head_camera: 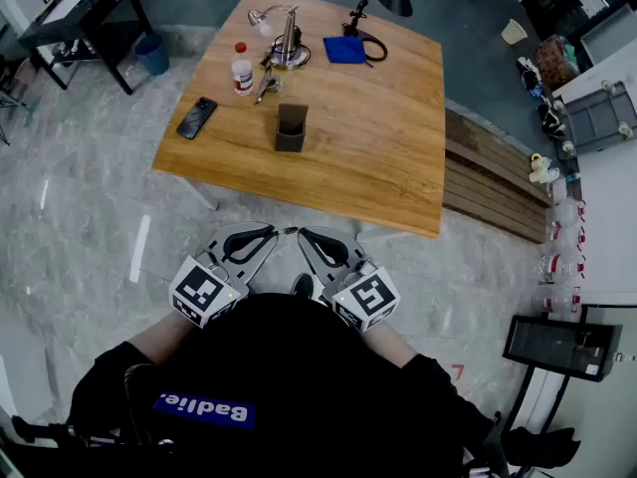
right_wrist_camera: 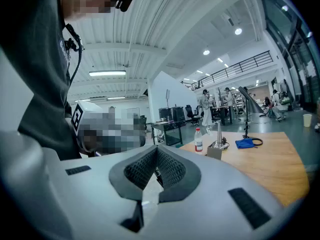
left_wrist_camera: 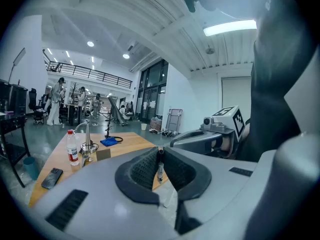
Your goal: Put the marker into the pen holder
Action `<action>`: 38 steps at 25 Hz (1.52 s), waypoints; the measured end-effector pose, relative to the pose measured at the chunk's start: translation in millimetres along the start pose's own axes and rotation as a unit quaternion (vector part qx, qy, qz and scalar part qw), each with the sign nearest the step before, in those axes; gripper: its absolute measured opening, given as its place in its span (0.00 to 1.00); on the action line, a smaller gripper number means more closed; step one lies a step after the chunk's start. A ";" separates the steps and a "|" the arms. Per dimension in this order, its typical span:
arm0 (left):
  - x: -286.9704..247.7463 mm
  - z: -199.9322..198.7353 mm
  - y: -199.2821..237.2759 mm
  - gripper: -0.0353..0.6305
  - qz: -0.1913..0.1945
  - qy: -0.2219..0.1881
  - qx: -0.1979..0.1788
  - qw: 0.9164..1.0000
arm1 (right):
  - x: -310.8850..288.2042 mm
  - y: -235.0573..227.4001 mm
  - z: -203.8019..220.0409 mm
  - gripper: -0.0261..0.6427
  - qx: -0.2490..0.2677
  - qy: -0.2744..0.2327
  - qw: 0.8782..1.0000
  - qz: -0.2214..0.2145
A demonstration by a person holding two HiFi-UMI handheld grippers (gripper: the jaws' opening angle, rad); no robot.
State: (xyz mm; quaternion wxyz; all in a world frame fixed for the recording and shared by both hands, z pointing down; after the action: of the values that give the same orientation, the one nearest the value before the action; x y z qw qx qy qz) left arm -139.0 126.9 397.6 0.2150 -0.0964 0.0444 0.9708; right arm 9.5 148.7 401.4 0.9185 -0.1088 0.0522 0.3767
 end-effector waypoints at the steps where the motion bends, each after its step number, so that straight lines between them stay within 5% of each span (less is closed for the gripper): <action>1: 0.0 0.3 0.1 0.11 -0.001 0.000 0.000 1.000 | -0.2 0.3 0.7 0.05 -0.003 0.001 1.000 0.000; 21: -24.9 0.6 -9.3 0.11 -0.024 0.012 0.007 1.000 | 12.8 -19.5 4.3 0.05 -0.008 0.007 0.999 -0.031; 38: -68.2 -2.5 -16.3 0.11 -0.102 0.019 0.008 0.995 | 45.3 -79.2 18.3 0.05 -0.018 0.008 0.998 -0.062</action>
State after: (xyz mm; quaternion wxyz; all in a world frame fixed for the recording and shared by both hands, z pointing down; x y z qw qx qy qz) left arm -71.0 113.5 408.5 0.3129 -0.1172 0.0457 0.9414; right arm 97.6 129.0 423.9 0.9375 -0.1312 0.0464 0.3189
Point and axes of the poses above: the fingertips, and each gripper's own axes: x backward along the fingers, y to its left, z out of its underside, the point moved 7 cm from there along x, backward along the fingers, and after that the axes turned 3 degrees about -x, right-handed, at the moved point
